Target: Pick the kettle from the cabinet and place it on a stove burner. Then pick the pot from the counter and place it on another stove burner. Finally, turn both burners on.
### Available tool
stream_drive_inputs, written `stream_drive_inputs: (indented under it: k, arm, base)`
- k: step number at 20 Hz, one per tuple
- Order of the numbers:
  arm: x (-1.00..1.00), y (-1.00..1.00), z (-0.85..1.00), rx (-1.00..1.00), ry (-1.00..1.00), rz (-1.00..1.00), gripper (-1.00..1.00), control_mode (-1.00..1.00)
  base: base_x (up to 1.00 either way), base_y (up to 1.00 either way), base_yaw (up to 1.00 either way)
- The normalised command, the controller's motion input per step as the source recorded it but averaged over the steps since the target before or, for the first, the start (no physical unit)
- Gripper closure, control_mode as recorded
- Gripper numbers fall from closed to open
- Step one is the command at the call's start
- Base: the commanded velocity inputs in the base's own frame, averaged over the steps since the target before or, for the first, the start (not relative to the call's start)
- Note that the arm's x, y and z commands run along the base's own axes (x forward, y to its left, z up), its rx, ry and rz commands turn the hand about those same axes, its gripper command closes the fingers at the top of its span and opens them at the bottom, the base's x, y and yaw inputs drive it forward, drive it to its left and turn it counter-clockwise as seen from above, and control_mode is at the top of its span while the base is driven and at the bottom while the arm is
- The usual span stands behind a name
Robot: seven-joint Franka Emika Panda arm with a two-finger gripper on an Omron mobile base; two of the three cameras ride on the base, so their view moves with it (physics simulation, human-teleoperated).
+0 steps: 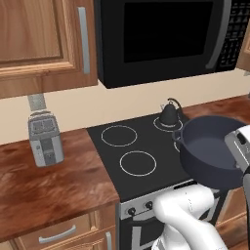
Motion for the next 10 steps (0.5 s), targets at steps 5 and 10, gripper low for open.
stream_drive_inputs:
  k: [5,10]
  arm:
    - [0.00,0.00,0.00,0.00,0.00,0.00,1.00,1.00]
    - [0.00,0.00,0.00,0.00,0.00,0.00,1.00,1.00]
  base:
    - [0.23,0.03,0.03]
    - [0.08,0.00,0.00]
